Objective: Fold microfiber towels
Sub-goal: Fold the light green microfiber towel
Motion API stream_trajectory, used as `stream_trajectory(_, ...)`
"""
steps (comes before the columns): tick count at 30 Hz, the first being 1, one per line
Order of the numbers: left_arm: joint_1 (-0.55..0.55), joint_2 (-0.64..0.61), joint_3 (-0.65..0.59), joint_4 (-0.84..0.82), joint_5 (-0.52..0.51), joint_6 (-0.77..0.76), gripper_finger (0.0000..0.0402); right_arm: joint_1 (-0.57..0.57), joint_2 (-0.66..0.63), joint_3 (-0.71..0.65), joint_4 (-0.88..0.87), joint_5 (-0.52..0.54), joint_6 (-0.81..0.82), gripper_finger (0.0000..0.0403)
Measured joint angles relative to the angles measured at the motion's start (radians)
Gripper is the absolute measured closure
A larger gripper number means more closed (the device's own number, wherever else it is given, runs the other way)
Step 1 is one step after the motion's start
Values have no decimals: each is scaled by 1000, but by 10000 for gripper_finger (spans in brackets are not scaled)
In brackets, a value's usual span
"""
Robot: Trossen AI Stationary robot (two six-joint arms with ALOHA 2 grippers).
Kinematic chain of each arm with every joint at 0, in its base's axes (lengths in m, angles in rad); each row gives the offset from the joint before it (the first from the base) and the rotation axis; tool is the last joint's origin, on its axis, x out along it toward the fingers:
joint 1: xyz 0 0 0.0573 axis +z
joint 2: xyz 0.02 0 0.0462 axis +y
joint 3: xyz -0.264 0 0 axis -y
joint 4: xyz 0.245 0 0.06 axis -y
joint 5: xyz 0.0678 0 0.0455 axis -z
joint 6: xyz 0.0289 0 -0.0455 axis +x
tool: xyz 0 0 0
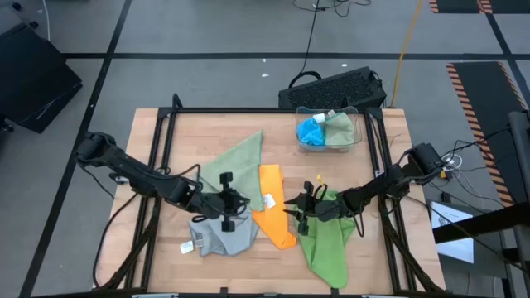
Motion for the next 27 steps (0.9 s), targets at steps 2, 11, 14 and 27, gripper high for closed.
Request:
stream_trajectory(2, -2, 41, -5, 10, 16, -50, 336, 0, 1, 4, 2, -1, -10, 282)
stream_trajectory(11, -21, 313, -7, 181, -52, -67, 185, 0, 1, 5, 11, 2, -36, 282)
stream_trajectory(14, -20, 370, -8, 203, -101, -66, 170, 4, 0, 5, 20, 2, -26, 282)
stream_trajectory(27, 38, 440, -7, 338, -83, 6, 241, 7, 1, 5, 46, 4, -31, 282)
